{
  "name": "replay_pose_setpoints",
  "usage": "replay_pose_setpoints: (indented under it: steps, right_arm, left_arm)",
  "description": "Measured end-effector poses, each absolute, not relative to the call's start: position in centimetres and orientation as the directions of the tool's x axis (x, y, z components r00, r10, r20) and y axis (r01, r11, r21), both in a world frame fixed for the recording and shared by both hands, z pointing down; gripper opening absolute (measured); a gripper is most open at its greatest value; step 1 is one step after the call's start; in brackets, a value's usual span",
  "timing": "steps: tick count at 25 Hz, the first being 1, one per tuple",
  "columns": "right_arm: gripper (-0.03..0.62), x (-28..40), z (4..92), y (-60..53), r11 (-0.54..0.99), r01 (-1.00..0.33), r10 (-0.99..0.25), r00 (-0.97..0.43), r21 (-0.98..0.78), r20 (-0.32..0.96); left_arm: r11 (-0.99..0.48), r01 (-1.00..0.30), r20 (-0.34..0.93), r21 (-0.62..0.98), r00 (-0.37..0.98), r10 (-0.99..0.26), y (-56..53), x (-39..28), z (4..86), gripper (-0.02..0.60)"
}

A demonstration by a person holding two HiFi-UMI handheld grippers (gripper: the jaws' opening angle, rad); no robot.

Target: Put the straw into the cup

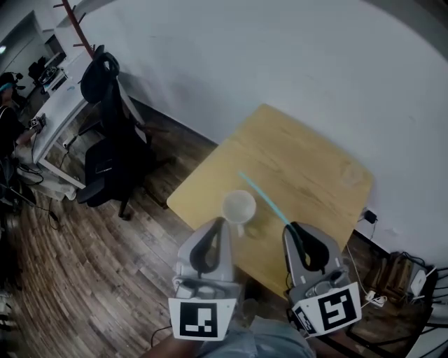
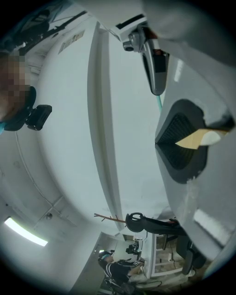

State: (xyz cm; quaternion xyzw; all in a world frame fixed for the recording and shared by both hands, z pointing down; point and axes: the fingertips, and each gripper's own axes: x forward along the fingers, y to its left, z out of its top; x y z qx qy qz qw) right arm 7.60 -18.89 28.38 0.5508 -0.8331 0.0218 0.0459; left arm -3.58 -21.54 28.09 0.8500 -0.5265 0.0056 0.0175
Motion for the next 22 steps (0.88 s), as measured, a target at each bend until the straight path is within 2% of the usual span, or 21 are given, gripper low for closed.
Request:
replay_pose_setpoints:
  steps: [11, 22]
  right_arm:
    - [0.037, 6.7, 34.8, -17.9, 0.408, -0.912, -0.882, -0.403, -0.034, 0.242]
    - [0.038, 6.2, 40.8, -18.9, 0.407, -0.909, -0.832, -0.411, -0.093, 0.372]
  left_arm:
    - [-0.478, -0.874, 0.164, 0.088, 0.486, -0.858, -22.0, -2.6, 34.8, 0.017]
    - [-0.456, -0.882, 0.261, 0.123, 0.472, -0.842, -23.3, -3.6, 40.5, 0.017]
